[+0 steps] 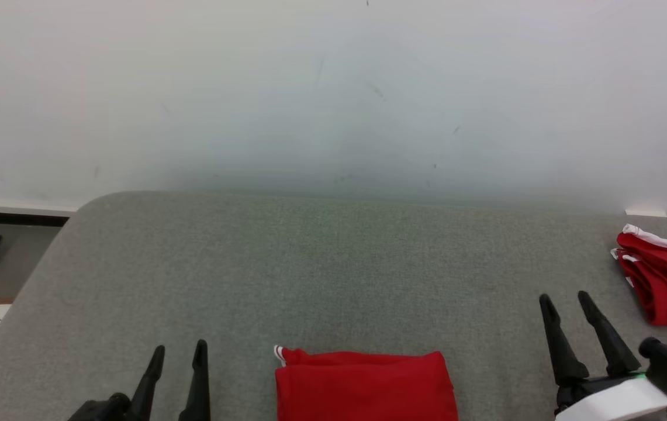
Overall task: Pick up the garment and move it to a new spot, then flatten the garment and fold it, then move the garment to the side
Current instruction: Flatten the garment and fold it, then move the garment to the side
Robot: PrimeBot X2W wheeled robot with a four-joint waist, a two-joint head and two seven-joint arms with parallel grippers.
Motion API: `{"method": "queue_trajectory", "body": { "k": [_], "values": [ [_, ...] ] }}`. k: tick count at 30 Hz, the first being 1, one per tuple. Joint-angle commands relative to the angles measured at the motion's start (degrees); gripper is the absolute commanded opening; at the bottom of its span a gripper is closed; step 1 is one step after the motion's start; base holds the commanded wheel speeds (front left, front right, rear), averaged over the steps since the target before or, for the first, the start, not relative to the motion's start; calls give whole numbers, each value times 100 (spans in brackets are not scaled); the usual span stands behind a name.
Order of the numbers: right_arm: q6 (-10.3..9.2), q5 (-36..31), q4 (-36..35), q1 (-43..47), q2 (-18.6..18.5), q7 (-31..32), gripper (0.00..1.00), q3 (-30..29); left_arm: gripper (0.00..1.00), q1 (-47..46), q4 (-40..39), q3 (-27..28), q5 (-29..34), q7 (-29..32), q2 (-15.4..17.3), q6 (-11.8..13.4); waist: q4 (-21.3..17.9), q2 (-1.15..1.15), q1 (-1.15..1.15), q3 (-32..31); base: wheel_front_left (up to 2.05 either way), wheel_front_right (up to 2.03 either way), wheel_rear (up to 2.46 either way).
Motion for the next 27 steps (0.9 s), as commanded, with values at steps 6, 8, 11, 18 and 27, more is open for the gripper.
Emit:
{"method": "queue_trajectory", "body": {
  "k": [6,8,11,18,27],
  "values": [
    [-6,-876,-338,778,440,-13,100,-959,100,-26,-48,71,128,-6,23,-1,-126,0,0,37,0,0,0],
    [-6,-992,-330,944,593,-13,100,-1089,100,-11,-53,97,127,-6,23,-6,-156,0,0,53,0,0,0],
    [-6,-1040,-282,1056,746,-14,100,-1161,100,19,-66,119,126,-6,23,-9,-196,0,0,80,0,0,0],
    [-6,-1052,-190,1016,832,-14,100,-949,100,17,-72,63,107,-6,23,-1,-189,0,0,90,0,0,0],
    [-6,-714,312,690,788,537,100,4,100,-26,-20,-8,44,-6,23,5,10,0,0,90,0,0,0]
  ]
}}
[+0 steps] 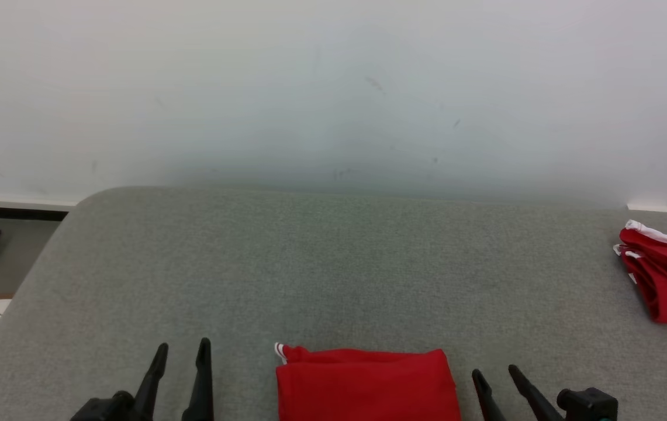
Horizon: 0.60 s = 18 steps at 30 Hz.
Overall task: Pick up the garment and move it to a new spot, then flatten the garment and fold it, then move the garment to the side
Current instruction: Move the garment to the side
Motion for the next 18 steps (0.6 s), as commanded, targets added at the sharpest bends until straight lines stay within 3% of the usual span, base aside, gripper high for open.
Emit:
{"method": "queue_trajectory", "body": {
  "k": [1,10,18],
  "values": [
    [-6,64,127,-104,1,100,100,87,100,-15,24,-17,-20,-7,24,-1,66,0,0,2,0,0,0],
    [-6,145,1250,-628,185,729,100,386,100,-27,31,-21,2,-7,23,6,396,0,0,43,0,0,0],
    [-6,260,2171,-816,251,1092,100,303,100,-4,53,-40,-37,-7,23,2,647,0,0,83,0,0,0]
  ]
}}
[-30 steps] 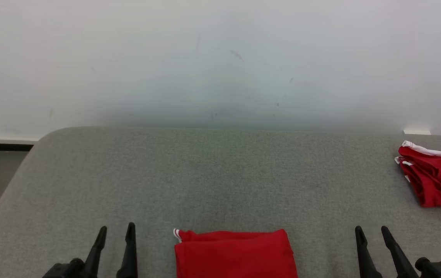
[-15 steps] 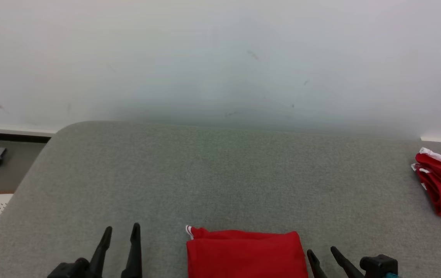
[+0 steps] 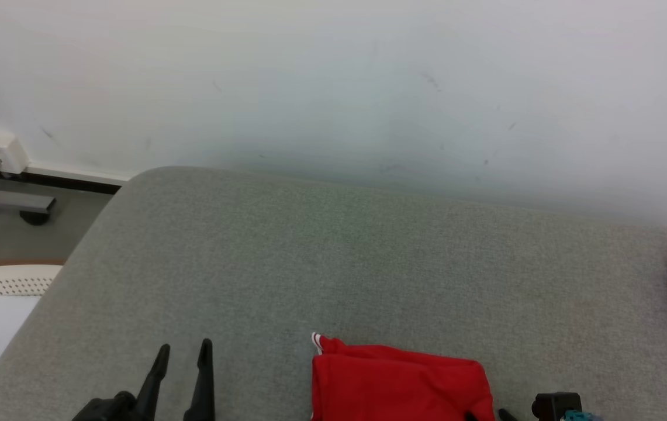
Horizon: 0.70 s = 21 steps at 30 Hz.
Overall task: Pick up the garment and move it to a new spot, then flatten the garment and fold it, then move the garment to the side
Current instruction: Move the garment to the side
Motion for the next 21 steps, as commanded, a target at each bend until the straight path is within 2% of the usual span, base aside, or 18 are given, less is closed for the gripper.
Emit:
{"method": "queue_trajectory", "body": {
  "k": [1,4,5,6,7,8,9,17,21],
  "values": [
    [-9,53,190,-32,16,100,100,-23,100,7,19,19,5,-6,22,-19,51,0,0,14,0,0,0],
    [-13,175,459,-38,19,282,100,32,100,2,32,27,23,-6,22,-30,104,0,0,24,0,0,0],
    [-12,296,473,-30,22,321,87,104,100,-1,35,28,30,-6,22,-35,119,0,0,27,0,0,0],
    [-12,400,470,-30,34,375,47,182,100,-4,39,34,37,-6,22,-29,129,0,0,31,0,0,0],
    [-12,478,462,-37,48,397,33,257,100,-8,40,35,42,-6,22,-33,136,0,0,35,0,0,0],
    [-8,546,472,-58,55,378,13,308,100,-10,41,37,46,-6,22,-36,140,0,0,35,0,0,0],
    [-4,549,525,-96,57,325,0,312,100,-9,43,42,52,-6,22,-38,144,0,0,33,0,0,0],
    [-11,706,387,-500,29,-168,0,307,100,-24,19,45,90,-6,22,-38,102,0,0,0,0,0,0],
    [-11,570,375,-692,-14,-385,0,207,100,-76,-17,3,79,-7,22,-42,-16,0,0,-26,0,0,0]
  ]
}}
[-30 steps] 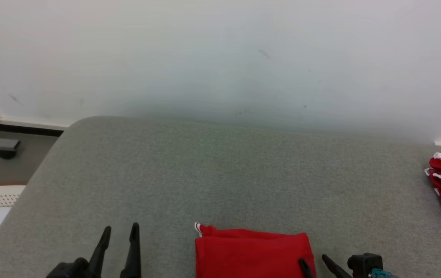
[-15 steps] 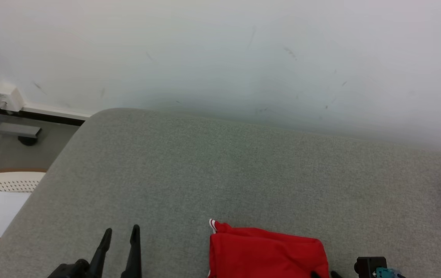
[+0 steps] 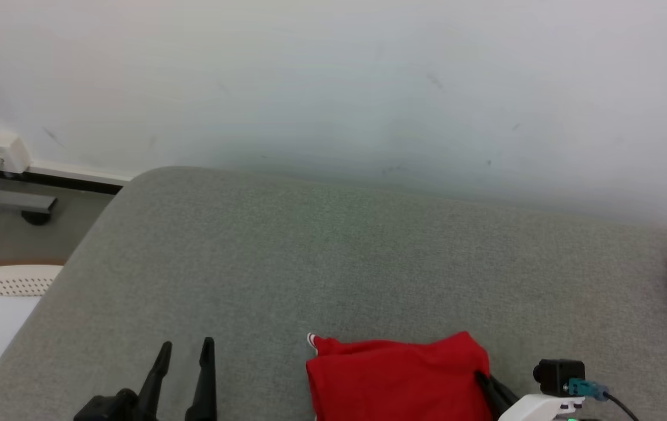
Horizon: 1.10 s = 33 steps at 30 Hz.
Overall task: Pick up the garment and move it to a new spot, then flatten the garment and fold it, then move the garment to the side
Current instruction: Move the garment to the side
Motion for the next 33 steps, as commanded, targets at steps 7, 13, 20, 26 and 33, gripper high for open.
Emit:
{"method": "queue_trajectory", "body": {
  "k": [7,13,20,26,33],
  "values": [
    [-18,-175,-157,-330,-294,-200,0,-291,100,-173,-81,-211,45,-6,22,-47,-380,0,0,-4,0,0,0],
    [-18,-338,-411,-431,-545,-171,0,-553,100,-281,-158,-513,-95,-6,22,8,-1014,0,0,76,0,0,0],
    [-17,-528,-805,-235,-737,-56,0,-904,100,-403,-203,-798,-124,-6,22,12,-1820,0,0,202,0,0,0],
    [-17,-650,-1162,-30,-755,55,0,-1210,100,-519,-142,-1096,-117,-6,22,-9,-2294,0,0,250,0,0,0],
    [-17,-808,-1621,5,-707,216,0,-1391,100,-670,-47,-1403,192,-6,24,-25,-2446,0,0,317,0,0,0]
  ]
}}
